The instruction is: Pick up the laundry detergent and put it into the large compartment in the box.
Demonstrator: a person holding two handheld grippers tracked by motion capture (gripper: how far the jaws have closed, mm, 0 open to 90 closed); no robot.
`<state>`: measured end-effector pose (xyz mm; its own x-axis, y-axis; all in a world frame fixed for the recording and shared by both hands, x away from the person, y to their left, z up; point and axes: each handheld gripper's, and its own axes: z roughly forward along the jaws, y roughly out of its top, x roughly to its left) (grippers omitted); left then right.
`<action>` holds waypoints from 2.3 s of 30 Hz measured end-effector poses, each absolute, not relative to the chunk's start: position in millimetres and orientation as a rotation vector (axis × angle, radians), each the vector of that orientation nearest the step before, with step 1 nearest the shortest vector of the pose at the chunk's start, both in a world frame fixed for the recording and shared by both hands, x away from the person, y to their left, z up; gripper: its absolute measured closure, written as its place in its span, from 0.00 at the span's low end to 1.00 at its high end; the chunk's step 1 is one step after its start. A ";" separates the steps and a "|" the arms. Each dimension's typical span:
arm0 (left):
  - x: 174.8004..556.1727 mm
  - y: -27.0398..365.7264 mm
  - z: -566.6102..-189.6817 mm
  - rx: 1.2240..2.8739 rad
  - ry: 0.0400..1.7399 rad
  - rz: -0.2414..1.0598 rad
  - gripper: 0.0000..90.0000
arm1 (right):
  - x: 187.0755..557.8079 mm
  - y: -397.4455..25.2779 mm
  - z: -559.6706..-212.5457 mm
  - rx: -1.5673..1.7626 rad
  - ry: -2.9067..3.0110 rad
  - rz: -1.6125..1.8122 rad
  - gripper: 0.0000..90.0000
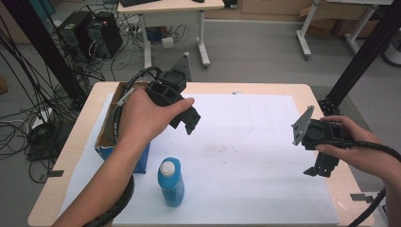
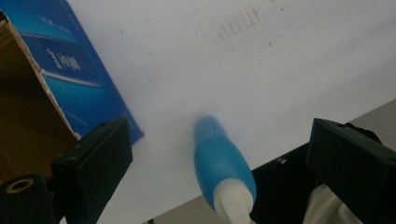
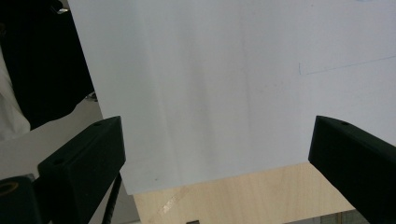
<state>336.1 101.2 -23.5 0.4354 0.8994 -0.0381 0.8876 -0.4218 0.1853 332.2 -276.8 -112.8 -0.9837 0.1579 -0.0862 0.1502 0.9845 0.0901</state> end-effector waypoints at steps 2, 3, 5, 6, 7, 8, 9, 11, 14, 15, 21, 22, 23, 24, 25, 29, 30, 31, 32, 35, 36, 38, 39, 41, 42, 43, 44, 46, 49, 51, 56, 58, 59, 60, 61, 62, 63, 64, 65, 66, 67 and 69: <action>330.9 101.0 -21.1 2.505 1.580 0.101 0.08 | 333.0 -276.8 -113.3 0.235 3.041 0.127 0.04; 328.7 100.1 -20.2 2.506 1.584 0.104 0.08 | 333.3 -277.1 -113.9 0.234 3.042 0.129 0.04; 325.2 99.4 -19.0 2.509 1.588 0.105 0.08 | 334.0 -277.4 -114.9 0.222 3.043 0.133 0.04; 323.4 99.3 -18.9 2.507 1.592 0.104 0.08 | 334.0 -277.0 -115.2 0.224 3.045 0.130 0.04; 321.0 99.5 -19.2 2.501 1.598 0.102 0.08 | 333.9 -277.1 -115.7 0.225 3.047 0.133 0.04; 319.8 99.5 -19.6 2.501 1.602 0.102 0.08 | 333.9 -277.3 -115.9 0.221 3.047 0.136 0.04; 318.6 99.3 -20.5 2.501 1.609 0.097 0.08 | 333.8 -277.4 -116.0 0.220 3.047 0.137 0.04; 315.0 99.5 -22.9 2.495 1.618 0.090 0.08 | 333.3 -276.4 -115.6 0.224 3.046 0.131 0.04; 310.4 99.6 -27.8 2.489 1.634 0.080 0.08 | 332.7 -276.1 -115.4 0.209 3.045 0.135 0.04; 308.9 99.7 -29.4 2.488 1.639 0.079 0.08 | 332.4 -275.5 -114.9 0.212 3.047 0.130 0.04; 303.7 101.7 -40.3 2.467 1.690 0.070 0.09 | 332.4 -274.1 -115.1 0.197 3.049 0.133 0.04; 301.8 101.2 -42.2 2.467 1.692 0.078 0.09 | 332.4 -273.8 -115.1 0.196 3.050 0.133 0.04; 300.4 102.1 -43.4 2.462 1.693 0.081 0.09 | 332.5 -273.7 -115.3 0.194 3.050 0.135 0.04; 298.6 102.8 -45.0 2.452 1.703 0.089 0.09 | 332.2 -273.3 -115.1 0.198 3.050 0.134 0.04; 298.0 102.9 -46.2 2.448 1.711 0.089 0.09 | 332.4 -273.2 -115.3 0.195 3.051 0.136 0.04; 297.4 103.7 -52.4 2.445 1.734 0.076 0.09 | 332.9 -272.5 -115.7 0.193 3.051 0.132 0.04; 297.2 104.0 -55.0 2.446 1.741 0.074 0.09 | 333.4 -272.1 -115.5 0.193 3.053 0.128 0.04; 297.0 103.9 -57.4 2.444 1.750 0.071 0.09 | 333.0 -272.3 -115.9 0.193 3.051 0.130 0.04; 296.7 103.6 -60.0 2.444 1.758 0.071 0.09 | 333.2 -272.6 -116.2 0.185 3.050 0.135 0.04; 296.4 103.8 -68.2 2.440 1.779 0.058 0.09 | 333.0 -271.2 -116.9 0.184 3.051 0.128 0.04; 296.5 103.6 -70.2 2.439 1.785 0.057 0.09 | 333.3 -271.0 -117.2 0.178 3.054 0.129 0.04; 296.1 103.0 -75.6 2.436 1.795 0.057 0.09 | 332.5 -270.4 -117.4 0.180 3.053 0.128 0.04; 296.0 102.8 -80.2 2.433 1.804 0.049 0.09 | 332.3 -270.5 -117.6 0.180 3.053 0.130 0.04; 295.8 102.4 -84.4 2.439 1.806 0.052 0.07 | 331.4 -271.4 -117.7 0.177 3.052 0.136 0.04; 296.4 102.0 -88.2 2.441 1.814 0.045 0.07 | 331.3 -271.9 -117.8 0.178 3.053 0.137 0.04; 297.3 102.5 -90.7 2.445 1.814 0.035 0.07 | 331.1 -272.8 -118.3 0.171 3.053 0.139 0.04; 297.6 101.4 -93.5 2.443 1.828 0.034 0.07 | 330.8 -272.8 -118.3 0.179 3.056 0.132 0.04; 297.5 99.5 -96.9 2.449 1.832 0.041 0.07 | 330.1 -274.7 -118.6 0.175 3.053 0.134 0.04; 298.5 97.6 -101.3 2.458 1.833 0.026 0.07 | 328.9 -276.6 -118.3 0.187 3.052 0.133 0.04; 298.0 95.0 -103.7 2.459 1.841 0.029 0.07 | 328.3 -278.5 -118.6 0.181 3.049 0.139 0.04; 297.5 94.5 -109.8 2.468 1.849 0.018 0.07 | 327.1 -280.0 -119.8 0.186 3.051 0.142 0.04; 298.4 95.3 -112.9 2.459 1.866 0.003 0.08 | 327.2 -280.6 -120.3 0.187 3.054 0.141 0.04; 298.3 95.4 -114.1 2.456 1.869 0.002 0.08 | 327.0 -280.9 -120.4 0.187 3.052 0.143 0.04; 298.3 95.3 -116.3 2.453 1.873 -0.002 0.09 | 326.8 -281.3 -120.5 0.189 3.051 0.146 0.04; 298.6 95.2 -117.0 2.457 1.873 -0.002 0.09 | 326.8 -281.9 -120.1 0.182 3.051 0.149 0.04; 298.2 95.1 -117.7 2.451 1.878 0.000 0.09 | 326.5 -282.1 -119.9 0.184 3.050 0.150 0.04; 297.7 95.1 -118.7 2.442 1.883 0.002 0.10 | 326.2 -281.9 -119.6 0.187 3.050 0.146 0.04; 297.7 95.8 -119.2 2.438 1.883 -0.002 0.11 | 326.0 -282.2 -119.7 0.184 3.049 0.149 0.04; 297.6 95.9 -119.8 2.436 1.883 -0.002 0.11 | 326.1 -282.4 -119.7 0.184 3.050 0.150 0.04; 298.1 95.8 -120.3 2.435 1.886 -0.010 0.12 | 325.9 -282.6 -119.9 0.188 3.049 0.150 0.04; 299.4 96.4 -121.1 2.444 1.876 -0.025 0.13 | 325.8 -282.5 -120.1 0.189 3.049 0.148 0.04; 299.5 94.8 -122.4 2.451 1.874 -0.019 0.15 | 326.3 -282.9 -120.7 0.186 3.051 0.147 0.04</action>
